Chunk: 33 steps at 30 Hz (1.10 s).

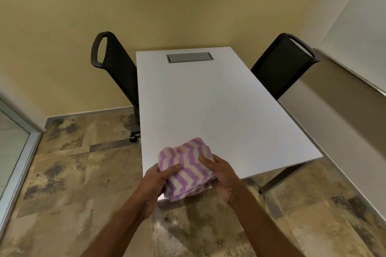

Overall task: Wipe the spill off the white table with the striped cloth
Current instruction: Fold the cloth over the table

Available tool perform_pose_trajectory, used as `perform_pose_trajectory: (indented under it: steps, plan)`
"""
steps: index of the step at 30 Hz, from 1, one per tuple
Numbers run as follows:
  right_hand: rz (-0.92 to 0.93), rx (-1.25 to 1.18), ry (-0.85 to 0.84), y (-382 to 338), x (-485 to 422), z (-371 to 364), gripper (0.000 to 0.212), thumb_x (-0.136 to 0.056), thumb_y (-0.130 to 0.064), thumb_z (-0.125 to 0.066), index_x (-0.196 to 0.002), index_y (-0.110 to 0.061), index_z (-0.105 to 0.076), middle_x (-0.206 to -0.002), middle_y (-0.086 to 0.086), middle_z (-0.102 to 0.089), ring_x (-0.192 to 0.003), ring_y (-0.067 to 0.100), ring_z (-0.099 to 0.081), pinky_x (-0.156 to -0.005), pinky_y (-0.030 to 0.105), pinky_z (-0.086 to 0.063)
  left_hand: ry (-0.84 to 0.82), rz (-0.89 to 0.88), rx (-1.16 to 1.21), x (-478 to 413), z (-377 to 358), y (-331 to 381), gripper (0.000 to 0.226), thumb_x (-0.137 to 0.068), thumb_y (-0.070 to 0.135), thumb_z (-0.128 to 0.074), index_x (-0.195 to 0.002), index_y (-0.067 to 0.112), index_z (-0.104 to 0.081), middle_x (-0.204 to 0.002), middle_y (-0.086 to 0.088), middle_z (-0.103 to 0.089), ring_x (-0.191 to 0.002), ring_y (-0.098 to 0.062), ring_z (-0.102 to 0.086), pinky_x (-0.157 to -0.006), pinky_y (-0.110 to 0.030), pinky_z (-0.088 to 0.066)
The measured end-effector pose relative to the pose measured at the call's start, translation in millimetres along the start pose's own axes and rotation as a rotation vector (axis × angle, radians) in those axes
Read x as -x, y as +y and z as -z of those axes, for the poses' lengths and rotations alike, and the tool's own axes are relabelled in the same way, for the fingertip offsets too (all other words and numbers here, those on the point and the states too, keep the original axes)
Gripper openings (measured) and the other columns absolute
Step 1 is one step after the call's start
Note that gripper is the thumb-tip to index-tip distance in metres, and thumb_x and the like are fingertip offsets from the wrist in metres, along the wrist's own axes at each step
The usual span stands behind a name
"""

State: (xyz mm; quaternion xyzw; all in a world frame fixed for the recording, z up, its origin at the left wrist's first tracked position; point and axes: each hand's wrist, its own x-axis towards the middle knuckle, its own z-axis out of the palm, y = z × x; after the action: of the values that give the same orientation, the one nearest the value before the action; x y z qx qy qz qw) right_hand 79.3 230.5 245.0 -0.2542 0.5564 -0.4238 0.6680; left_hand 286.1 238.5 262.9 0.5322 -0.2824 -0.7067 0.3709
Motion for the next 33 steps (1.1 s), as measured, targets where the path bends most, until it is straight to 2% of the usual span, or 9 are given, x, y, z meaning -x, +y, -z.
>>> perform_pose_trajectory:
  steps: [5, 9, 12, 14, 16, 18, 20, 26, 33]
  plan:
    - [0.029, 0.132, 0.013, -31, -6, 52, 0.036, -0.088, -0.037, -0.078, -0.115, -0.015, -0.071, -0.109, 0.011, -0.078, -0.098, 0.034, -0.076, -0.087, 0.054, -0.062, 0.115, 0.015, -0.021, -27, -54, -3, 0.046, -0.085, 0.037, -0.080, -0.124, 0.013, -0.069, -0.108, -0.009, -0.080, -0.100, -0.032, -0.077, -0.080, -0.041, -0.062]
    - [0.070, 0.295, -0.004, -55, -18, 83, 0.045, -0.089, -0.043, -0.076, -0.124, -0.016, -0.066, -0.114, 0.005, -0.075, -0.099, 0.027, -0.076, -0.086, 0.046, -0.064, 0.177, -0.025, 0.007, -39, -86, 4, 0.038, -0.089, 0.036, -0.077, -0.120, 0.016, -0.070, -0.107, -0.008, -0.080, -0.097, -0.031, -0.077, -0.074, -0.037, -0.064]
    - [0.086, 0.345, -0.010, -65, -31, 97, 0.040, -0.094, -0.037, -0.073, -0.126, -0.015, -0.065, -0.113, 0.005, -0.076, -0.098, 0.026, -0.076, -0.086, 0.045, -0.064, 0.211, -0.043, 0.038, -49, -98, 9, 0.036, -0.092, 0.038, -0.073, -0.121, 0.017, -0.069, -0.108, -0.008, -0.080, -0.098, -0.031, -0.076, -0.071, -0.036, -0.063]
    - [0.118, 0.370, 0.002, -69, -40, 100, 0.034, -0.096, -0.033, -0.070, -0.124, -0.014, -0.066, -0.112, 0.005, -0.076, -0.099, 0.025, -0.075, -0.087, 0.046, -0.064, 0.193, -0.044, 0.046, -57, -102, 12, 0.039, -0.094, 0.043, -0.070, -0.124, 0.019, -0.068, -0.112, -0.007, -0.079, -0.102, -0.031, -0.075, -0.074, -0.037, -0.062]
    - [0.162, 0.400, 0.023, -75, -51, 100, 0.026, -0.096, -0.031, -0.070, -0.118, -0.017, -0.067, -0.108, 0.003, -0.076, -0.097, 0.022, -0.075, -0.084, 0.040, -0.065, 0.128, -0.045, 0.047, -64, -102, 17, 0.040, -0.093, 0.042, -0.071, -0.128, 0.022, -0.066, -0.116, -0.006, -0.078, -0.106, -0.030, -0.075, -0.080, -0.039, -0.062]
    - [0.197, 0.398, 0.038, -82, -61, 101, 0.013, -0.096, -0.029, -0.070, -0.108, -0.025, -0.068, -0.103, 0.000, -0.077, -0.092, 0.018, -0.076, -0.076, 0.031, -0.064, 0.038, -0.035, 0.008, -74, -99, 22, 0.045, -0.091, 0.032, -0.075, -0.133, 0.025, -0.062, -0.119, -0.006, -0.077, -0.109, -0.031, -0.074, -0.088, -0.044, -0.063]
    - [0.212, 0.382, 0.051, -90, -72, 102, 0.009, -0.096, -0.028, -0.071, -0.105, -0.028, -0.069, -0.098, 0.001, -0.078, -0.088, 0.017, -0.077, -0.074, 0.031, -0.064, -0.041, -0.014, -0.045, -87, -94, 28, 0.050, -0.088, 0.021, -0.079, -0.134, 0.027, -0.060, -0.120, -0.009, -0.076, -0.108, -0.035, -0.074, -0.090, -0.051, -0.062]
    - [0.192, 0.397, 0.044, -114, -103, 100, 0.030, -0.094, -0.034, -0.072, -0.121, -0.023, -0.065, -0.104, 0.004, -0.078, -0.093, 0.020, -0.077, -0.081, 0.040, -0.065, -0.021, -0.048, -0.076, -131, -93, 57, 0.044, -0.090, 0.012, -0.078, -0.128, 0.026, -0.061, -0.107, -0.006, -0.079, -0.096, -0.030, -0.078, -0.080, -0.046, -0.065]
    - [0.154, 0.321, 0.003, -144, -146, 104, 0.042, -0.090, -0.022, -0.078, -0.129, -0.016, -0.062, -0.107, 0.006, -0.079, -0.100, 0.027, -0.076, -0.090, 0.048, -0.062, 0.039, -0.110, -0.025, -179, -106, 85, 0.039, -0.090, 0.010, -0.076, -0.125, 0.022, -0.061, -0.108, -0.008, -0.079, -0.093, -0.025, -0.079, -0.074, -0.035, -0.063]
